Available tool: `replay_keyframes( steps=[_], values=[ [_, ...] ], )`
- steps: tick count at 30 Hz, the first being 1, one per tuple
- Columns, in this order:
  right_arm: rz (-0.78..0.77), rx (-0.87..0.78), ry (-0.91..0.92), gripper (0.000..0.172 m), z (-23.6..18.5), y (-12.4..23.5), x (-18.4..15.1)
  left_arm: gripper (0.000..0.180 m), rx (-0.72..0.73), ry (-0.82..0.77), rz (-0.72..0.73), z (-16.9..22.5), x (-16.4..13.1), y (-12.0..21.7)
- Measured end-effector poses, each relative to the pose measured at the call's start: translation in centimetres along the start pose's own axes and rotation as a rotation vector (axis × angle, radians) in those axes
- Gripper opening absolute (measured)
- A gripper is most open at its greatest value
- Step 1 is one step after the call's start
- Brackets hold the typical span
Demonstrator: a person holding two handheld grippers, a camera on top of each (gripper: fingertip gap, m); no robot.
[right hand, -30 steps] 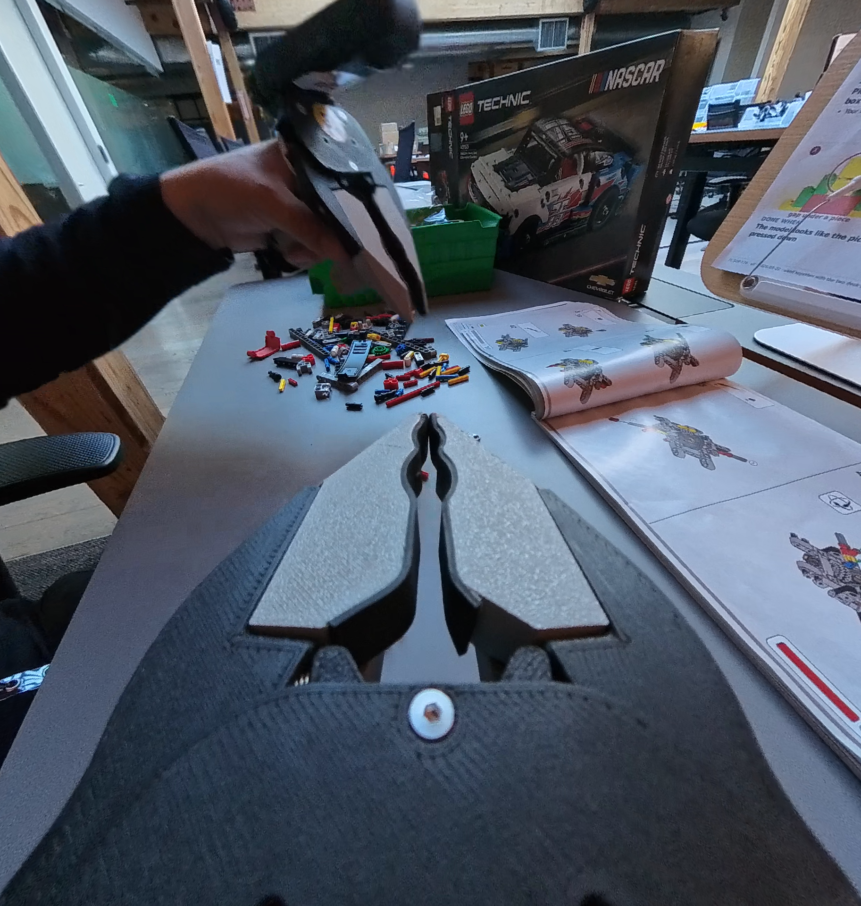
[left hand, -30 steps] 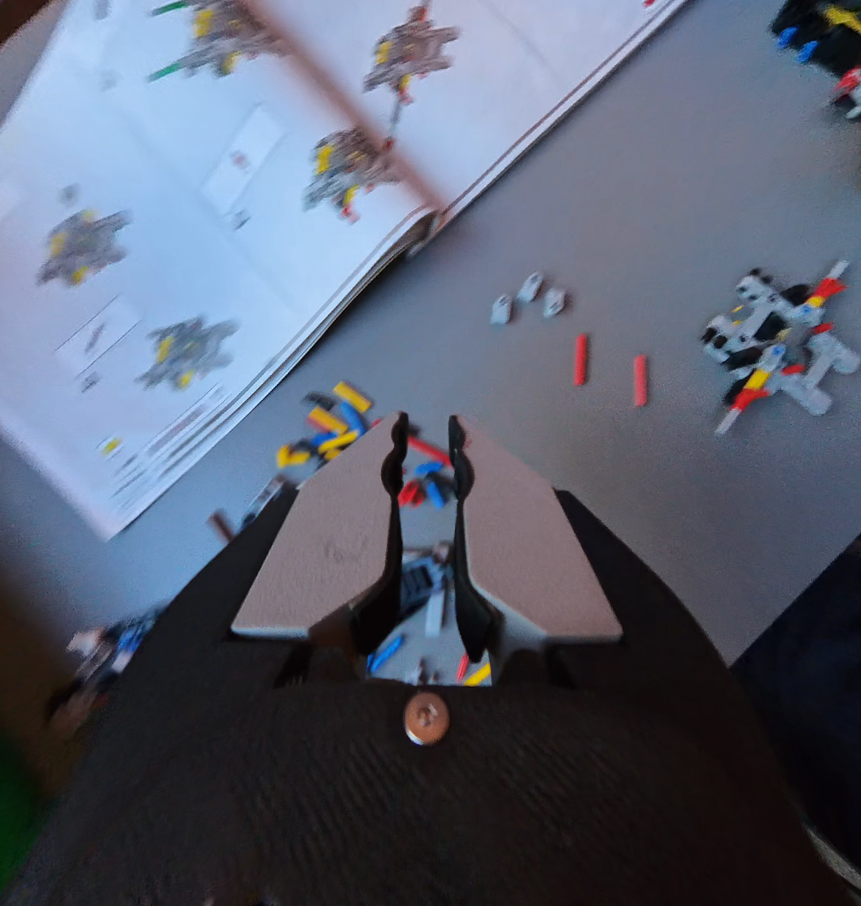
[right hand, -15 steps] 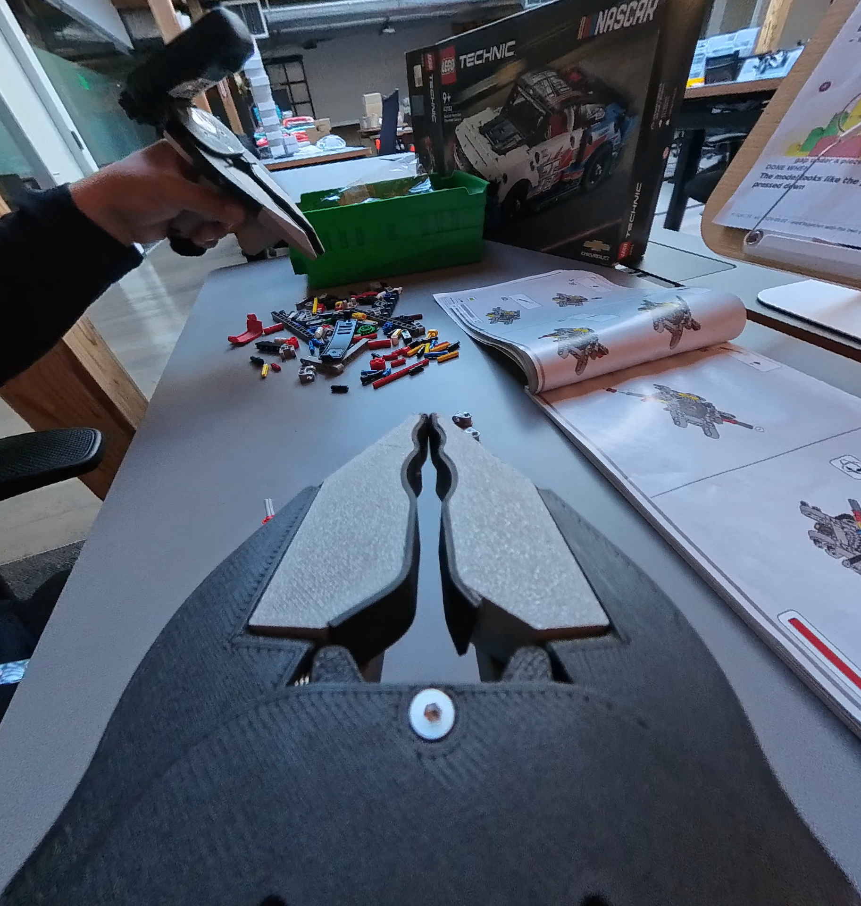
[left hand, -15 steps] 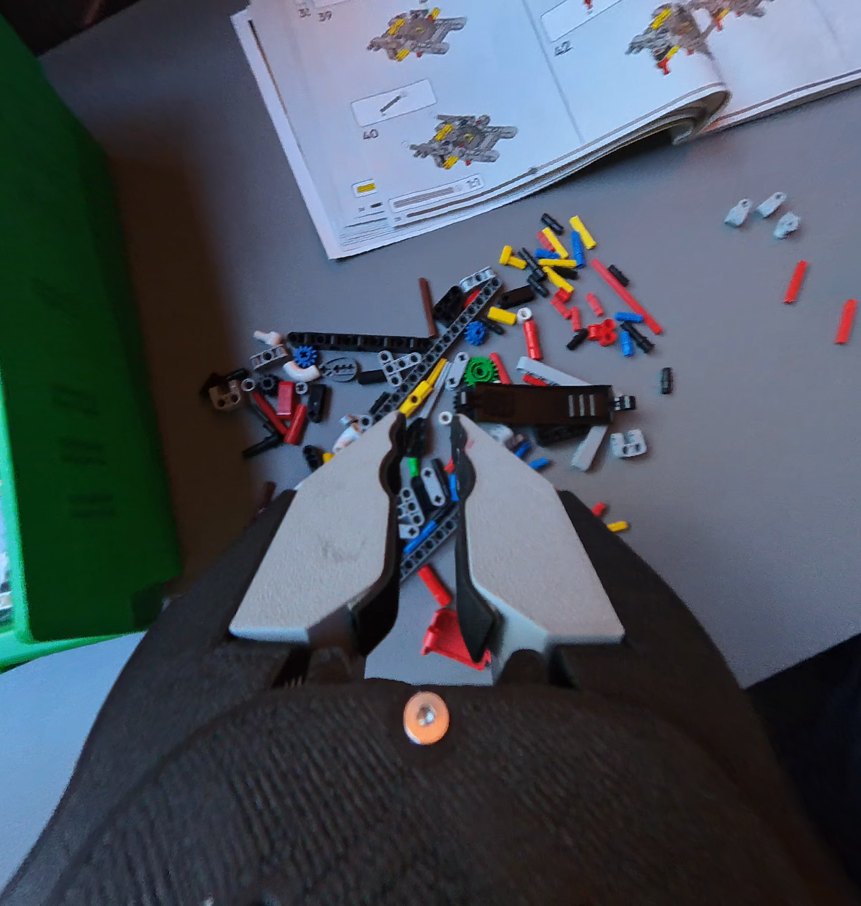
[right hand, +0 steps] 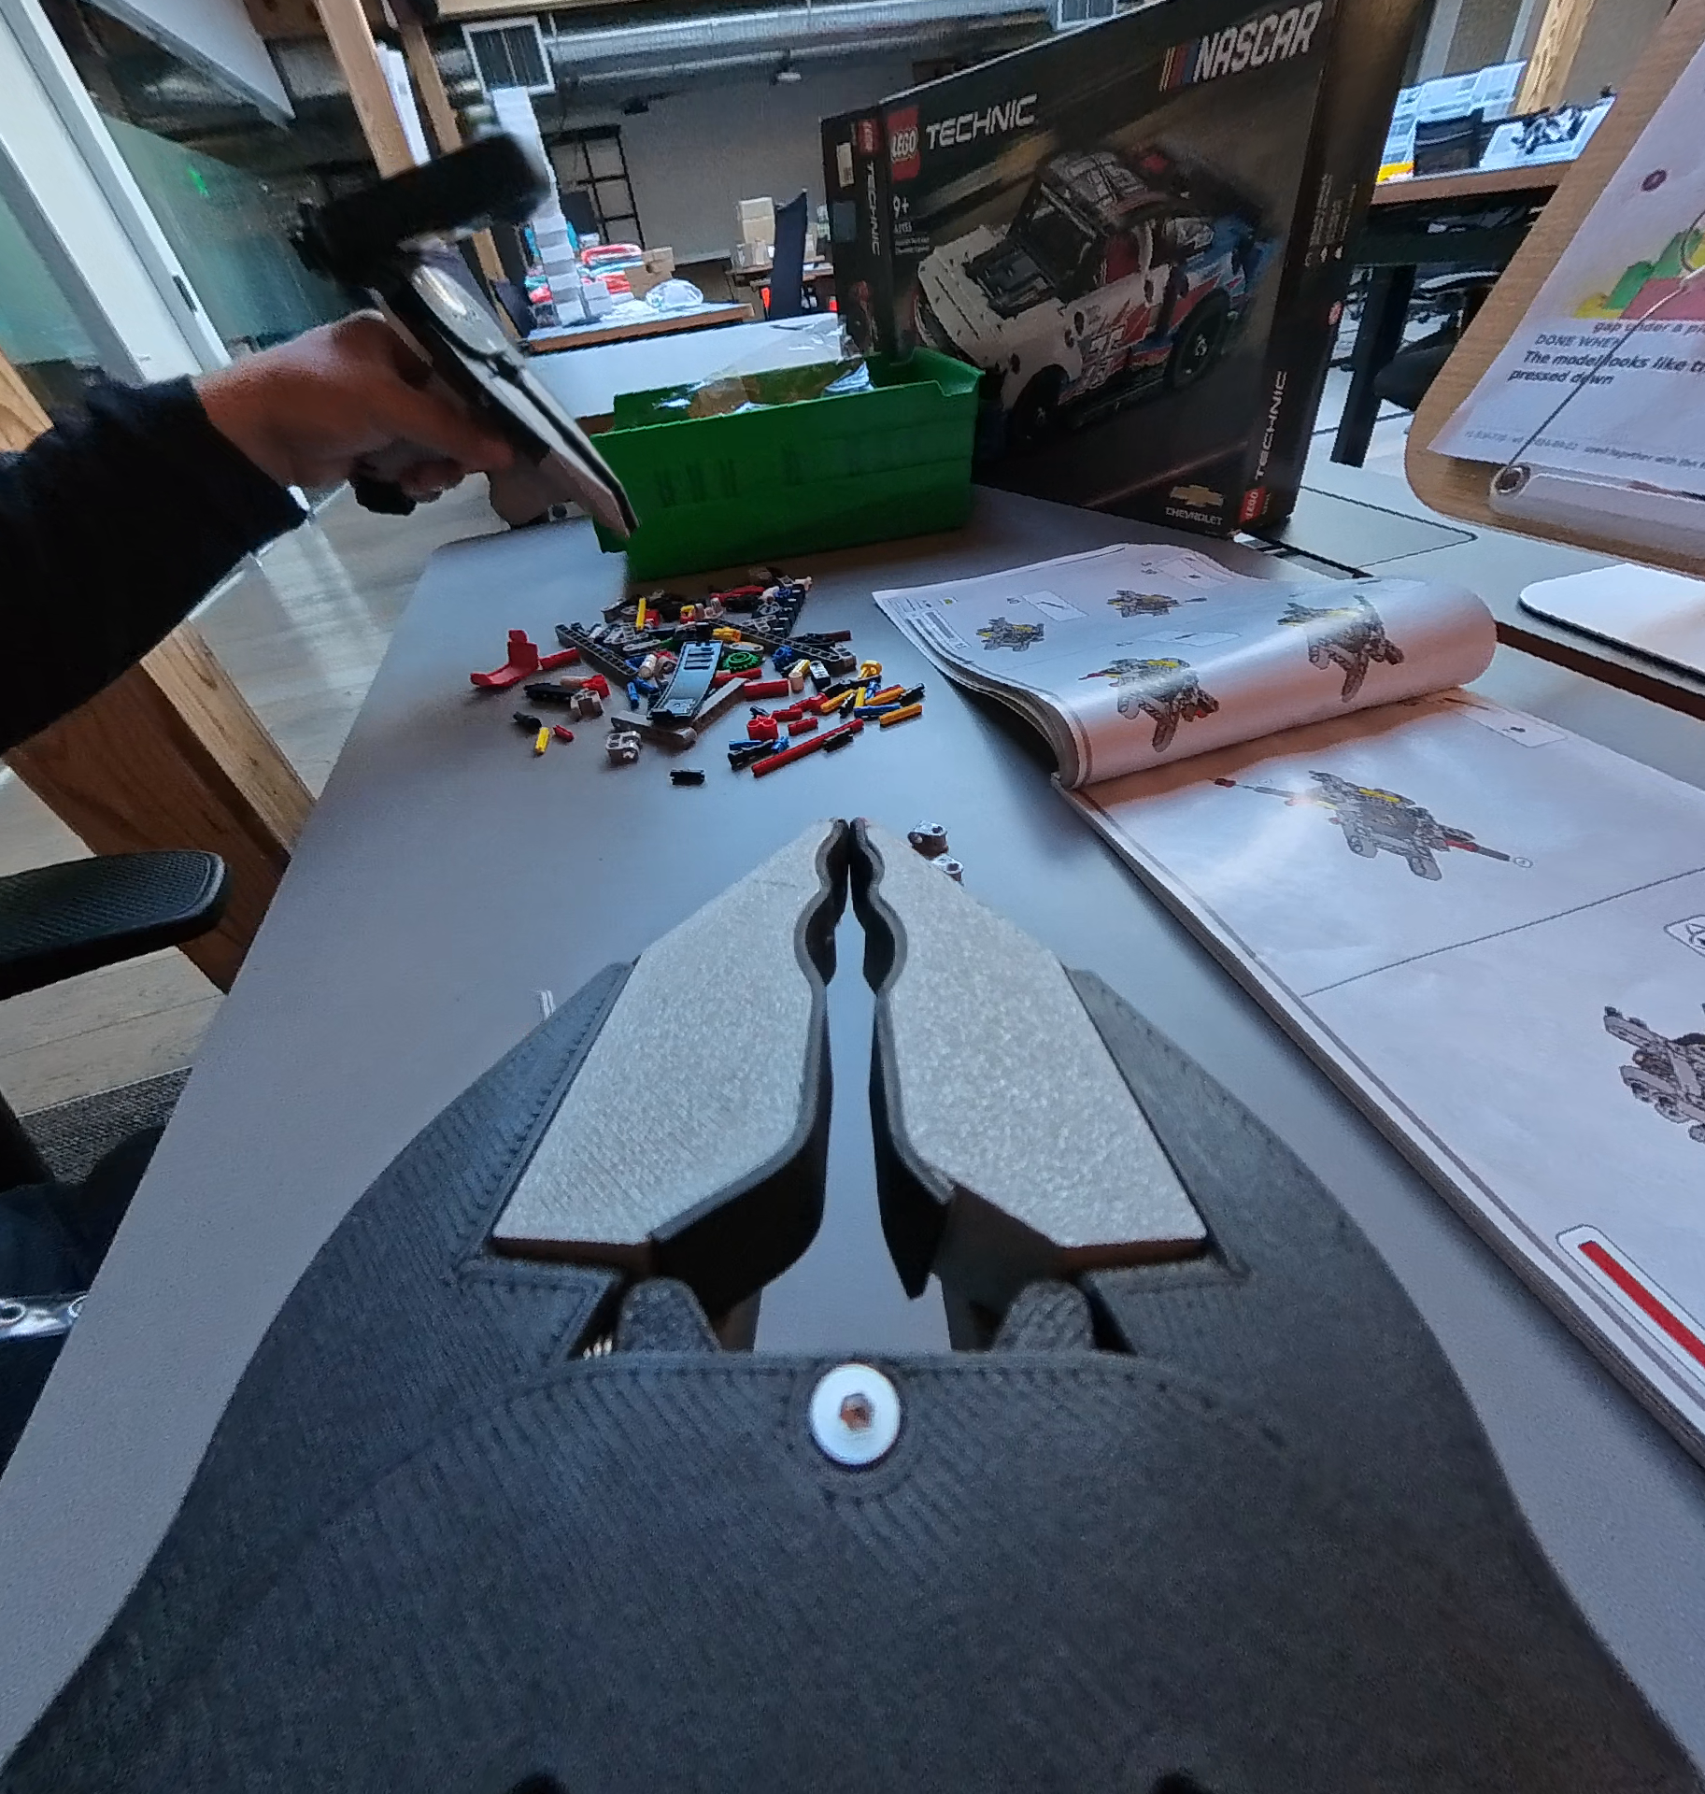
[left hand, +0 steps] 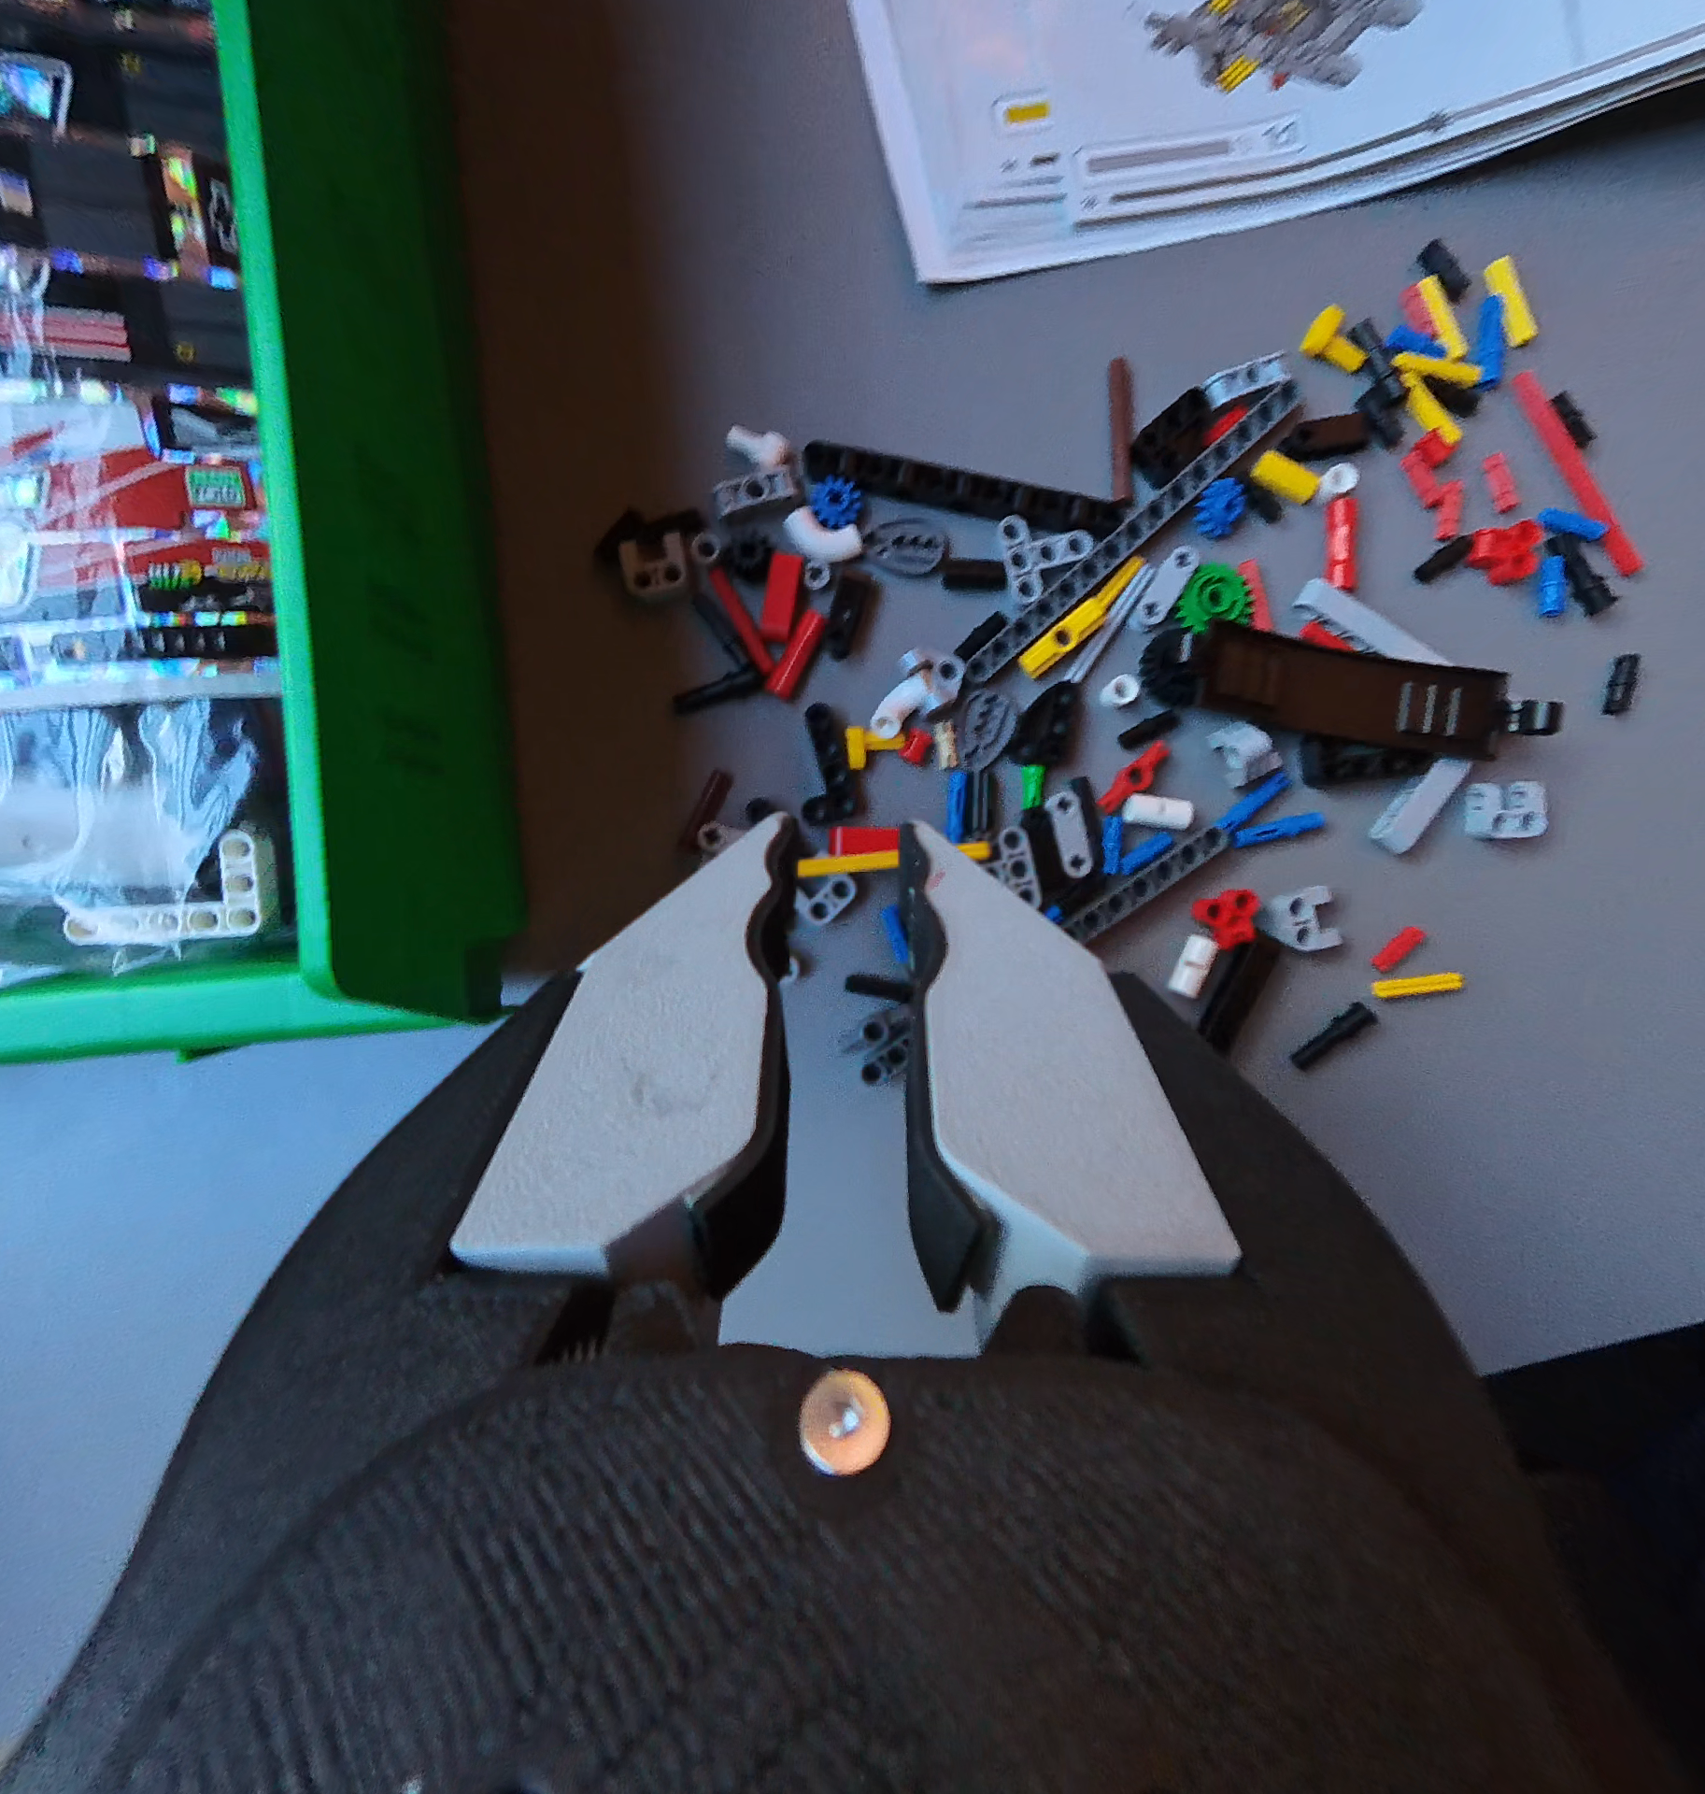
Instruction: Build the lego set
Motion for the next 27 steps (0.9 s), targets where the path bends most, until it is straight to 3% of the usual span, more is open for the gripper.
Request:
replay_keyframes(
  steps=[6, 19, 27],
  values=[
    [0.001, 0.008, 0.013, 0.0, -0.3, 0.1, 0.1, 0.018, 0.007, 0.035, -0.051, -0.6, -1.6, -0.5],
    [0.0, 0.002, 0.006, 0.0, -0.1, 0.1, 0.0, 0.017, -0.025, 0.011, -0.101, -0.2, -2.0, -1.6],
    [-0.032, 0.011, -0.018, 0.0, 0.1, -0.3, -0.3, 0.016, 0.016, -0.022, -0.032, -0.3, -0.2, -1.5]
  ],
)
Point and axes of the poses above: each gripper's, where its closed fingertips meet, y back along the fingers, x out of its top, z = x × y across the jaws, the point moved 9 cm from there along y, back along the fingers, and after that the axes turned 15 degrees about -y, right-handed, at the moved point
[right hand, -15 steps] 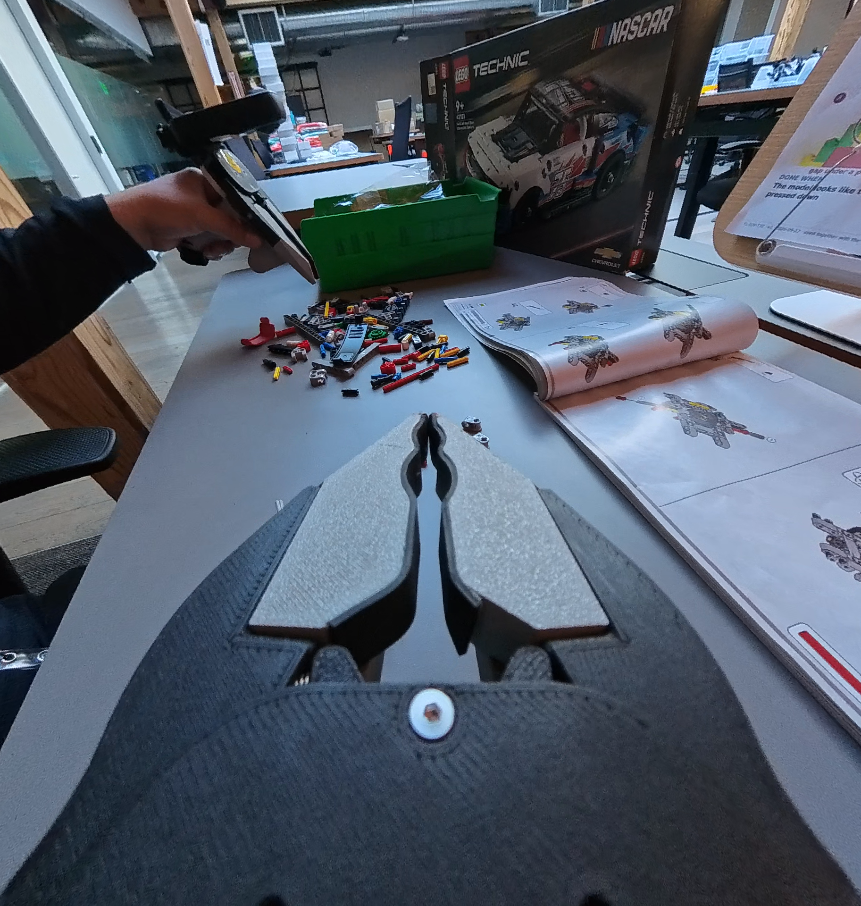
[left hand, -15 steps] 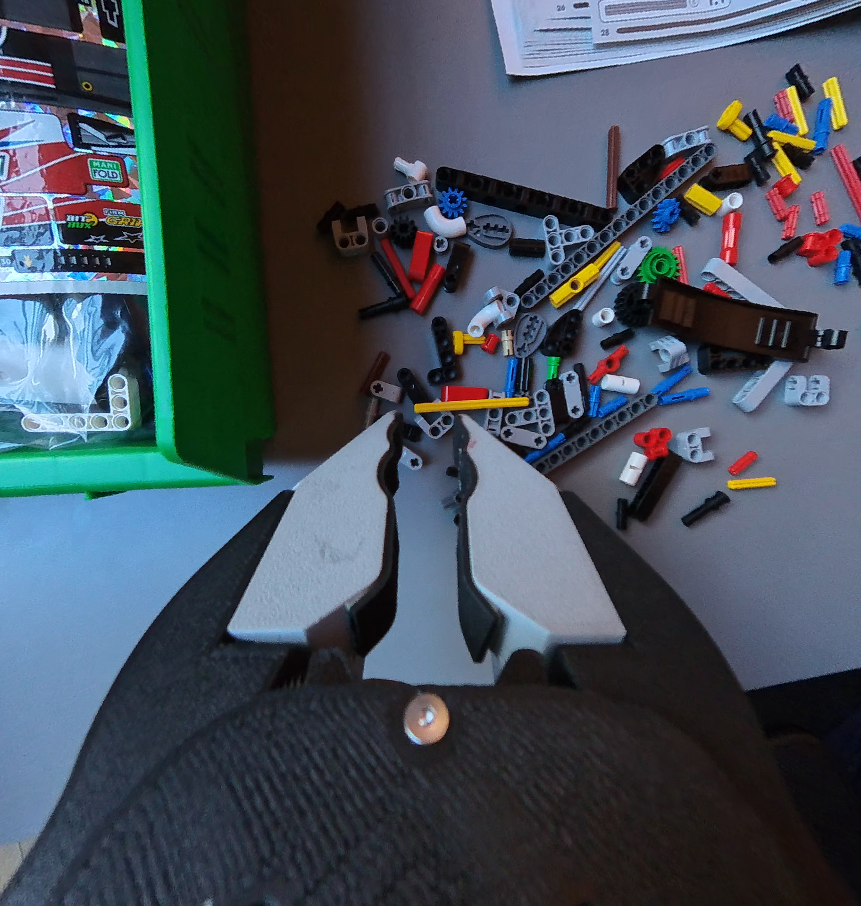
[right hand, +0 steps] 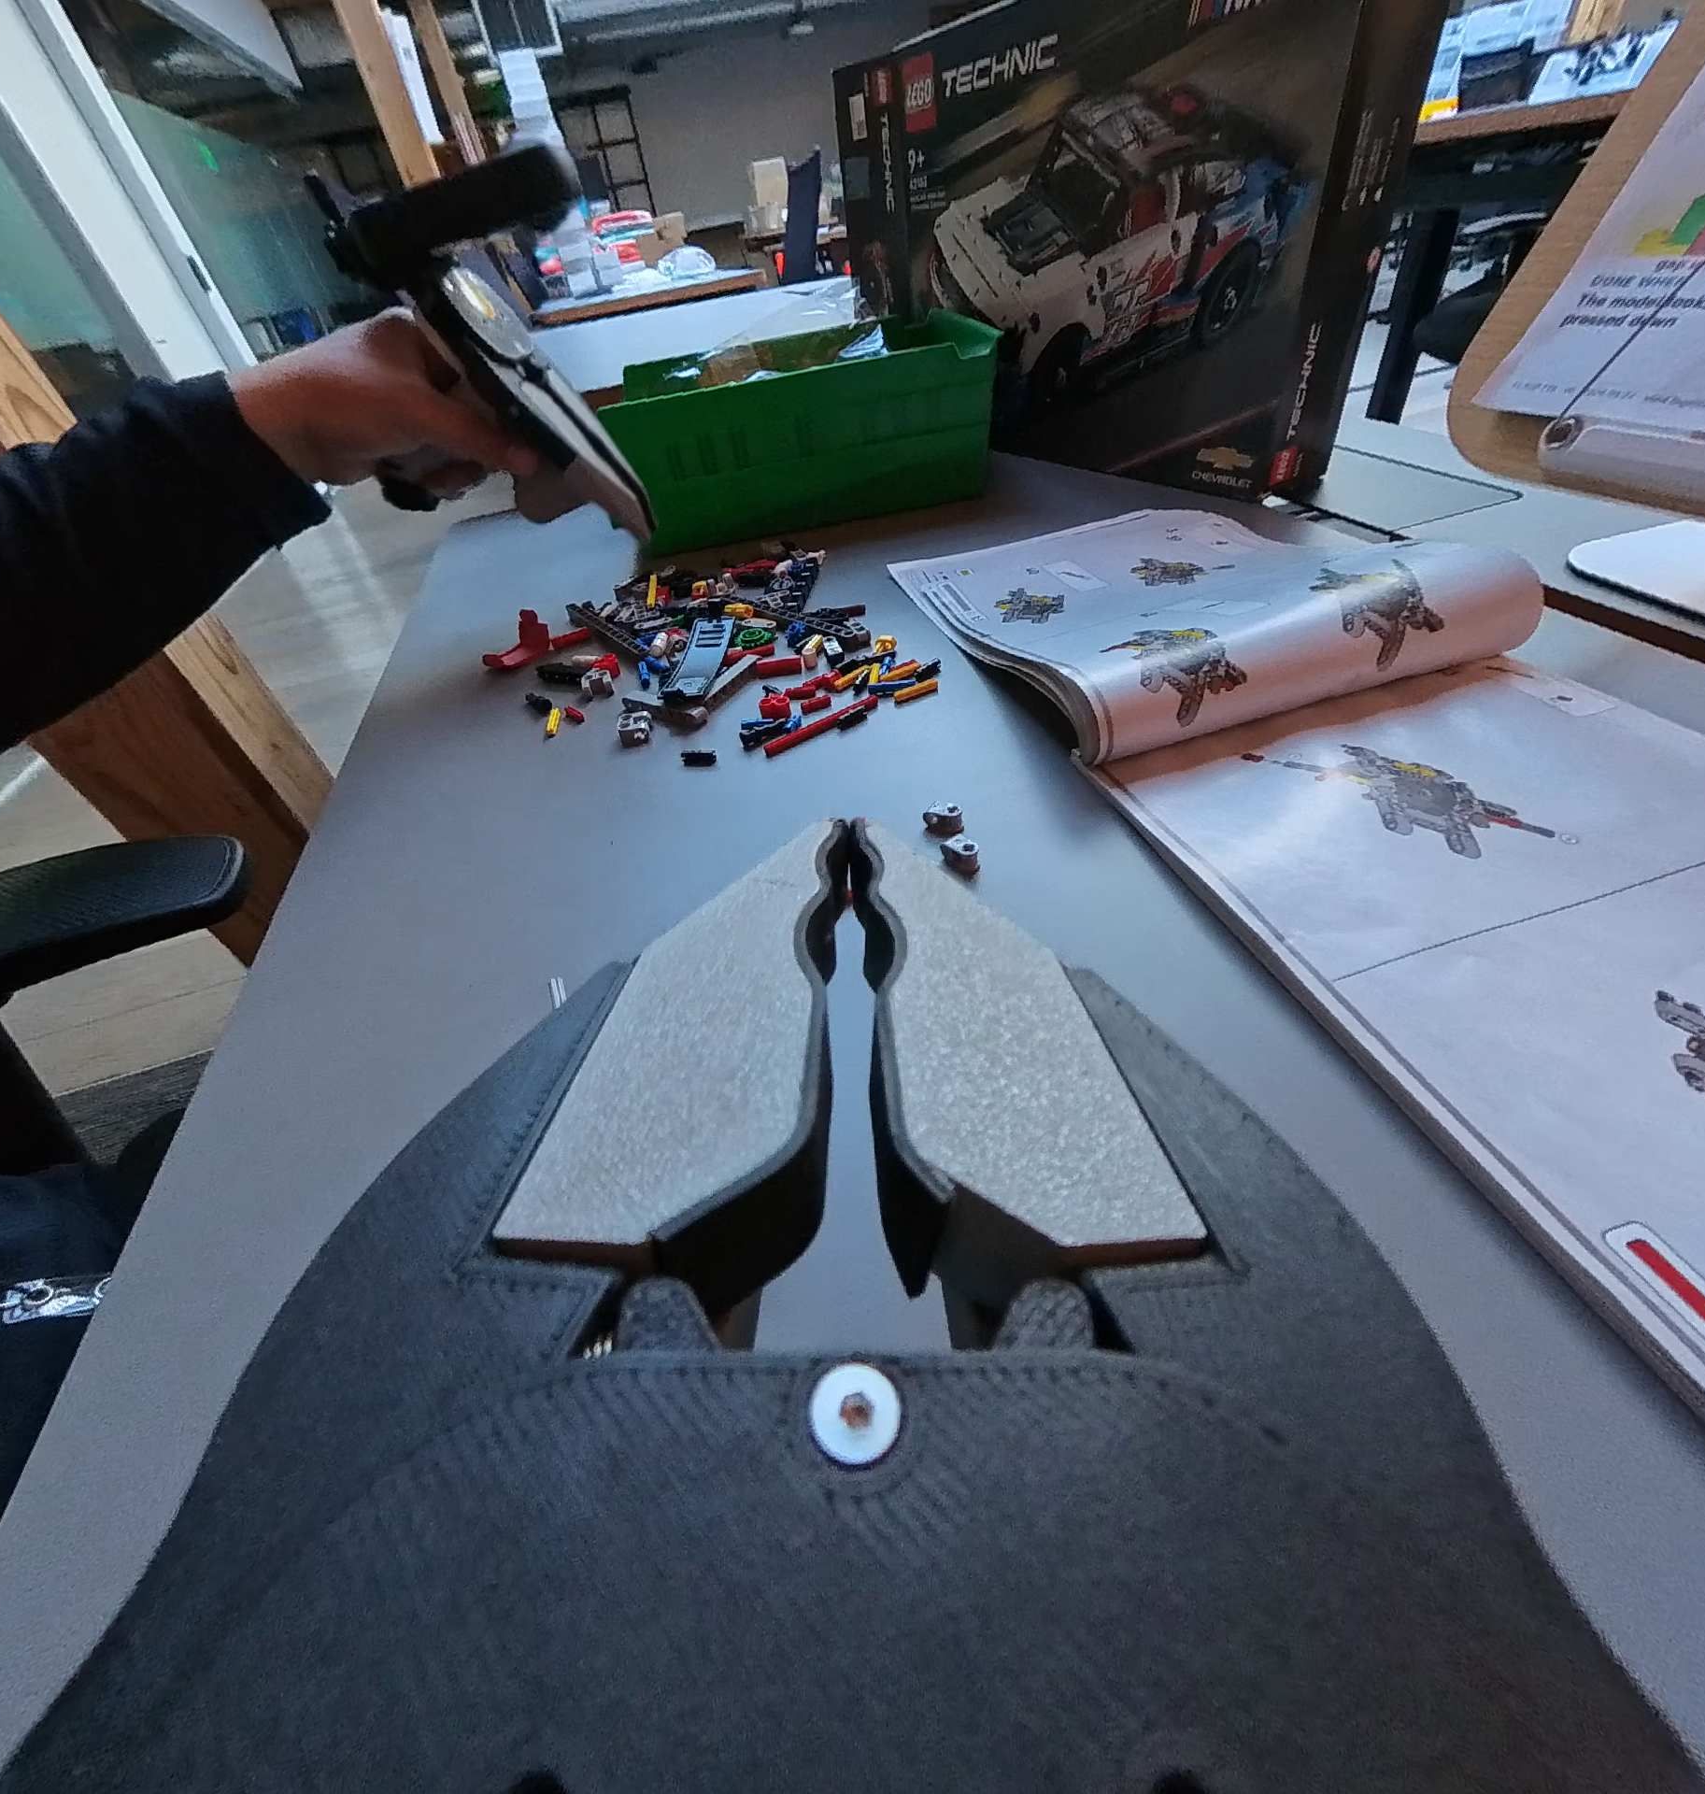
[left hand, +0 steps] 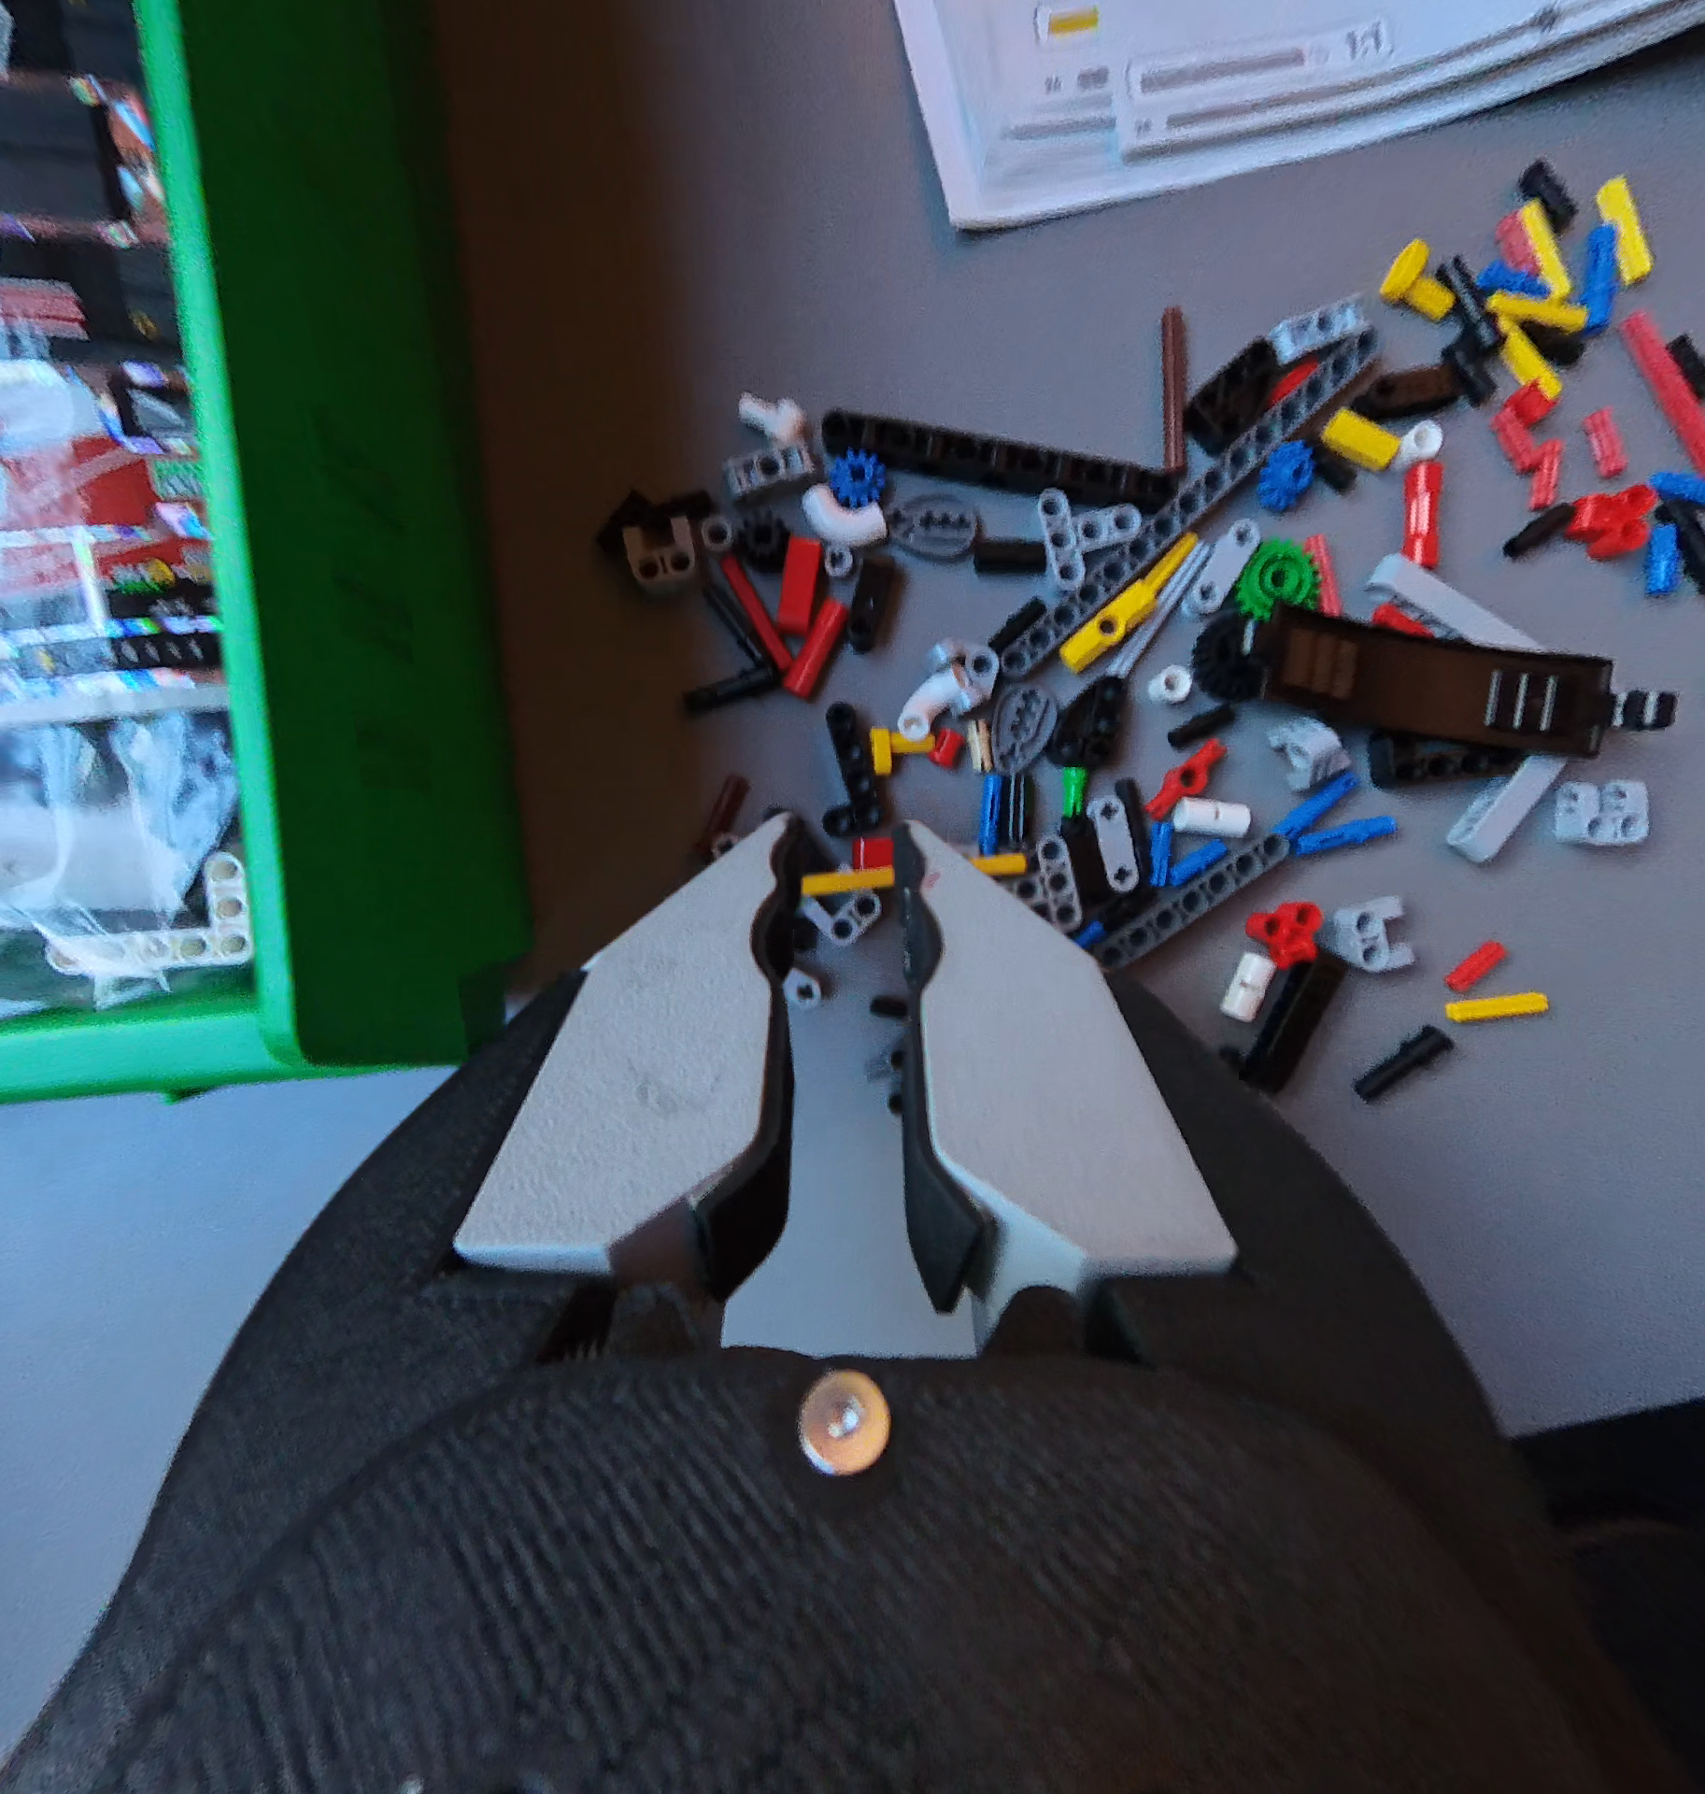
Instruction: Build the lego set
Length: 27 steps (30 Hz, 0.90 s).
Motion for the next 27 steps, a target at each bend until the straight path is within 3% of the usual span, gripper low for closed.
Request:
replay_keyframes(
  steps=[4, 12, 19, 27],
  values=[
    [-0.005, -0.003, 0.001, 0.0, 0.0, -0.1, -0.1, 0.014, 0.032, 0.01, 0.057, -0.6, 1.5, -0.3],
    [-0.006, -0.003, -0.011, 0.0, 0.2, 0.0, 0.0, 0.008, 0.044, -0.023, 0.033, -0.5, 2.7, -0.8],
    [-0.013, 0.002, -0.013, 0.0, 0.2, -0.1, -0.1, 0.008, -0.016, -0.031, -0.049, 0.1, 1.3, -0.9],
    [-0.018, -0.001, -0.013, 0.0, 0.1, -0.2, -0.2, 0.007, 0.021, 0.031, -0.103, -1.4, -1.1, -1.8]
  ],
)
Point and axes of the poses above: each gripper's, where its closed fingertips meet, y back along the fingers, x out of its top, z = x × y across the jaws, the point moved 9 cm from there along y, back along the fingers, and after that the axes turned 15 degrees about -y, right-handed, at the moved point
